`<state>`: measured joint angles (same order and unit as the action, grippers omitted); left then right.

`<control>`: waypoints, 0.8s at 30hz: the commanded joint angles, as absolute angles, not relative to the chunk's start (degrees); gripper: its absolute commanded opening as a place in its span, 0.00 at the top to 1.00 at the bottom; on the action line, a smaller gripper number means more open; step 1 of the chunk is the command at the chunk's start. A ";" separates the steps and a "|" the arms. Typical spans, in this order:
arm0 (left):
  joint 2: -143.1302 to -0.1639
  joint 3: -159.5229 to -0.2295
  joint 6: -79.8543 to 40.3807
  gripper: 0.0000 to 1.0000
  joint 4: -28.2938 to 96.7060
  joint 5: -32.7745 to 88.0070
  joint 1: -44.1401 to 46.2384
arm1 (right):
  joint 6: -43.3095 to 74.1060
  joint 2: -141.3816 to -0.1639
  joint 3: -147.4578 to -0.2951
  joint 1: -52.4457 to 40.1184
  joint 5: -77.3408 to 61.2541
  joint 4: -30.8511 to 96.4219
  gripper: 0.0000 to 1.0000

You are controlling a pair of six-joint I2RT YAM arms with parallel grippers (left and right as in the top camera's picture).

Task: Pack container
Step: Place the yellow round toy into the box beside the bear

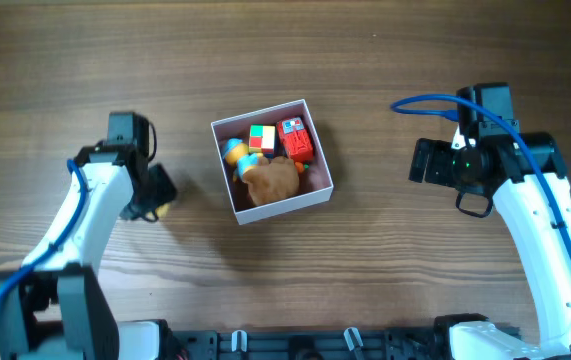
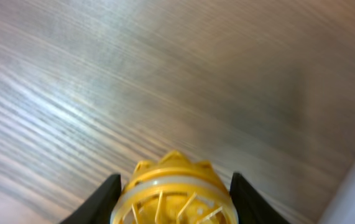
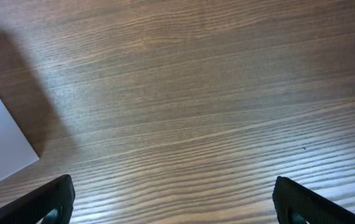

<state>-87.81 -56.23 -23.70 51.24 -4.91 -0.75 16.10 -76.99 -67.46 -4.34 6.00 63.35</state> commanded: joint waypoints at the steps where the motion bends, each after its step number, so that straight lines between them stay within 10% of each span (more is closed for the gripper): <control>1: -77.65 -67.55 -21.30 0.96 53.87 -5.39 9.47 | 14.96 -77.43 -67.00 -4.21 5.50 63.22 0.00; 9: -76.05 -68.77 -19.75 0.96 55.81 -5.54 30.04 | 15.03 -77.43 -67.00 -4.21 5.48 63.24 0.00; 24: -99.00 -68.53 -19.68 0.96 60.14 -5.43 32.08 | 15.00 -77.43 -67.00 -4.21 5.48 63.72 0.00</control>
